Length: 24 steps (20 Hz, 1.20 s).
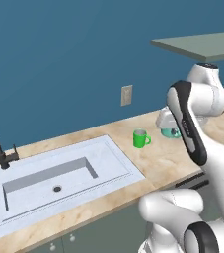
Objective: Clear the mugs and bowl far away from the sink.
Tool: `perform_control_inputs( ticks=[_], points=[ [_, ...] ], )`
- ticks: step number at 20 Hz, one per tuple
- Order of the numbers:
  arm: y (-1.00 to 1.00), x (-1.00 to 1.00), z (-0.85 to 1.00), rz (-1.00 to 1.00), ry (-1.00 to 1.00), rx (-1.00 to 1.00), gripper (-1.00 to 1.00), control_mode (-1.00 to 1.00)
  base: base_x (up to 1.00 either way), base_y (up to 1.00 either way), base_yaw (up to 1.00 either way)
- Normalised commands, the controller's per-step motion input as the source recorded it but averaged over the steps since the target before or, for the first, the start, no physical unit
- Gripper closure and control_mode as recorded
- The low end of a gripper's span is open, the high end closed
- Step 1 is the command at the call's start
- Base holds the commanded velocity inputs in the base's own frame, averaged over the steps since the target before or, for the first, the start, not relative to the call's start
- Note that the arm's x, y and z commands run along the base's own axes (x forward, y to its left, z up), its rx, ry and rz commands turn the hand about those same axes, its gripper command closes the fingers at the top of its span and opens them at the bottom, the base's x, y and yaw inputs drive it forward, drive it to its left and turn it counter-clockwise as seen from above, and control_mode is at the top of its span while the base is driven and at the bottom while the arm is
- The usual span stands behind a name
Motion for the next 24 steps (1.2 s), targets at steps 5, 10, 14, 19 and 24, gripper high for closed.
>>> perform_control_inputs(
  ticks=[5, 10, 14, 19, 24],
  points=[
    [0.19, -0.69, 0.42, 0.06, -0.18, -0.01, 1.0, -1.0, 0.0, 0.0, 0.0],
    [0.2, -0.4, 0.52, -0.09, -0.26, -0.08, 1.0, -1.0, 0.0, 0.0, 0.0],
    [0.08, -0.13, 0.41, -0.08, -0.17, -0.02, 1.0, -1.0, 0.0, 0.0, 0.0],
    [0.0, -0.04, 0.15, -0.07, -0.16, -0.01, 1.0, 1.0, 0.0, 0.0, -0.04],
    [0.0, 0.0, 0.0, 0.0, 0.0, 0.0, 1.0, 1.0, -0.02, -0.14, -0.65]
  ],
)
